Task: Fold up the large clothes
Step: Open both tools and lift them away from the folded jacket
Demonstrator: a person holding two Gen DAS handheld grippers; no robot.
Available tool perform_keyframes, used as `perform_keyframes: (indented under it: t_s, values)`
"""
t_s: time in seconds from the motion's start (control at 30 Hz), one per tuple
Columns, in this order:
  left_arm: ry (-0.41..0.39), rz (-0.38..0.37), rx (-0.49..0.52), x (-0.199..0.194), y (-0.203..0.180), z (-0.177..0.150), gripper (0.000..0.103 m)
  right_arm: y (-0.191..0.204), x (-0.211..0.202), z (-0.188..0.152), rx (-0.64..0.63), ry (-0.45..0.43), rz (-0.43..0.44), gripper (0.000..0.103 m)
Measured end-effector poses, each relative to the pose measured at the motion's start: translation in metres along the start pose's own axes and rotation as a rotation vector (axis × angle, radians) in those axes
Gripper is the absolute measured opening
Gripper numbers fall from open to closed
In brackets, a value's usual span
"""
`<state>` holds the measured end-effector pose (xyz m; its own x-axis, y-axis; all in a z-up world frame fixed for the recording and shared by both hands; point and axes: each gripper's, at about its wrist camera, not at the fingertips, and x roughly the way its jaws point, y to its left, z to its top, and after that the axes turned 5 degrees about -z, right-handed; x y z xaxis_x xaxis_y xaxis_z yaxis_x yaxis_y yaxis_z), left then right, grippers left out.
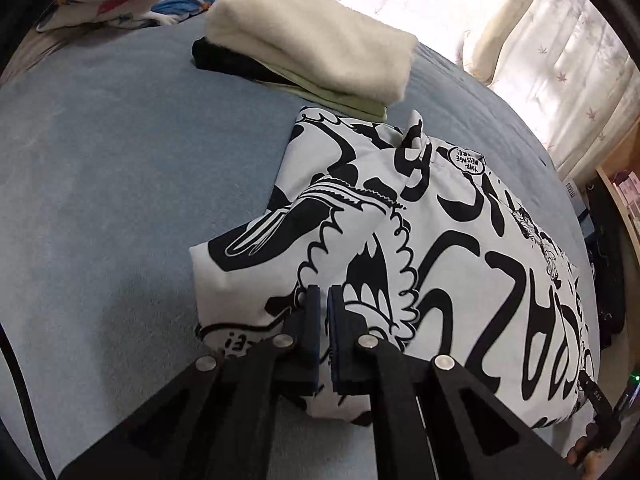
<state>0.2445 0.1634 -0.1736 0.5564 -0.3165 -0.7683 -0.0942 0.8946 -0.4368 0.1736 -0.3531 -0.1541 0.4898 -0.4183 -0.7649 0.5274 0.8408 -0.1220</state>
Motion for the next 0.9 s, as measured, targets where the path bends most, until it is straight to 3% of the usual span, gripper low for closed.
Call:
perform_keyframes:
  t_s: [0.07, 0.13, 0.2, 0.47, 0.67, 0.9]
  values:
    - [0.002, 0.008, -0.003, -0.011, -0.005, -0.001, 0.018, -0.001, -0.006, 0.0, 0.024, 0.008, 0.012, 0.031]
    - [-0.012, 0.02, 0.008, -0.023, -0.01, -0.003, 0.038, -0.001, -0.018, -0.003, 0.047, 0.012, 0.038, 0.031]
    - [-0.043, 0.06, 0.038, -0.039, -0.02, -0.006, 0.049, 0.002, -0.035, -0.007, 0.054, -0.003, 0.05, 0.032]
    - [-0.077, 0.054, 0.098, -0.093, -0.044, -0.018, 0.05, 0.023, -0.099, -0.022, 0.026, -0.07, 0.12, 0.034]
    - [-0.076, 0.046, 0.12, -0.124, -0.051, -0.031, 0.05, 0.039, -0.149, -0.038, -0.019, -0.152, 0.141, 0.044]
    - [-0.073, -0.002, 0.142, -0.147, -0.058, -0.051, 0.056, 0.051, -0.179, -0.052, -0.03, -0.184, 0.211, 0.046]
